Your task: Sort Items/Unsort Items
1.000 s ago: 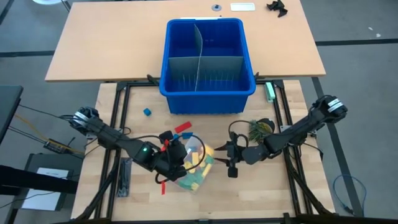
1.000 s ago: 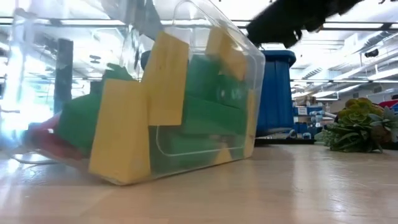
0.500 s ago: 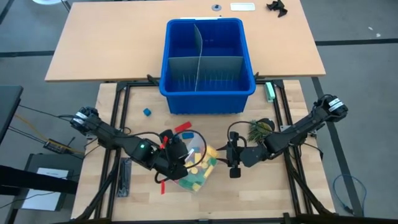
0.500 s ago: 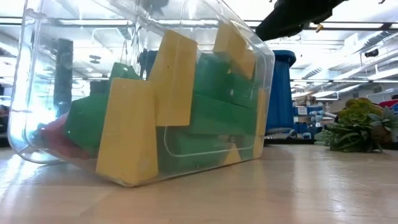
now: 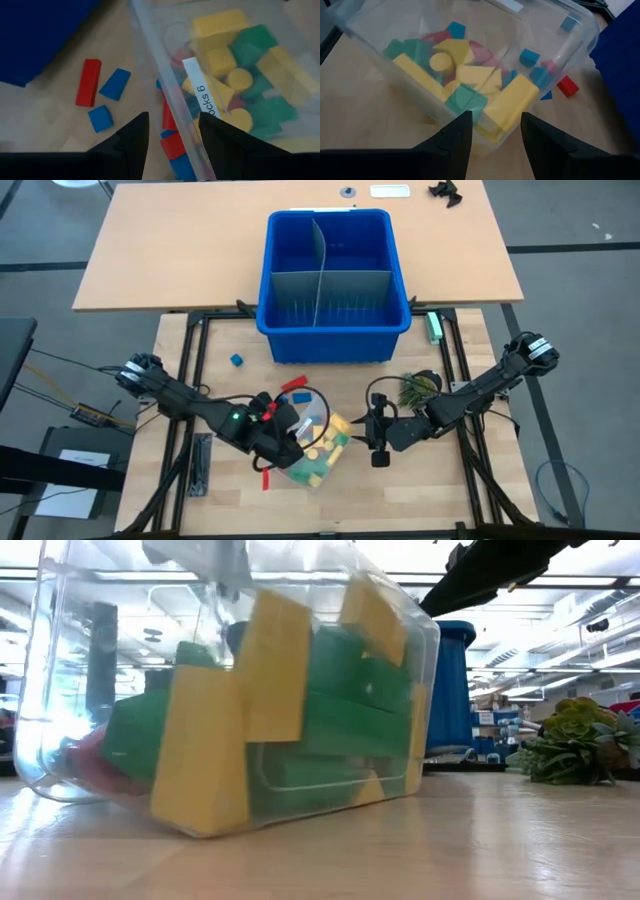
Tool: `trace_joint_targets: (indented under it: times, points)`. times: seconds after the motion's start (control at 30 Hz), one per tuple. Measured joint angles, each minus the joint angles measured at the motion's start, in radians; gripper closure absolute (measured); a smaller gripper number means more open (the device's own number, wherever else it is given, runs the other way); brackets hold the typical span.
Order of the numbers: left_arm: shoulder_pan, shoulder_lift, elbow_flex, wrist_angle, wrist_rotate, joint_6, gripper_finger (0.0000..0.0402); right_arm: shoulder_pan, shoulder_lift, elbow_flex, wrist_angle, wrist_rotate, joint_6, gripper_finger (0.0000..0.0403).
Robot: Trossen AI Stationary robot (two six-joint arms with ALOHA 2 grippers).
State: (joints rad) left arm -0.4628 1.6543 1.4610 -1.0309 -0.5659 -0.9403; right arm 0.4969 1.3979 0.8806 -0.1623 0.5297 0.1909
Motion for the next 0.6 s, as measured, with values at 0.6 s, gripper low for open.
trace_joint_targets:
  times: [0.6]
  points:
    - [0.036,-0.014,-0.031,0.061,-0.001,0.118,0.0375,0.031,-0.031,-0.001,-0.055,0.0,0.045,0.0237]
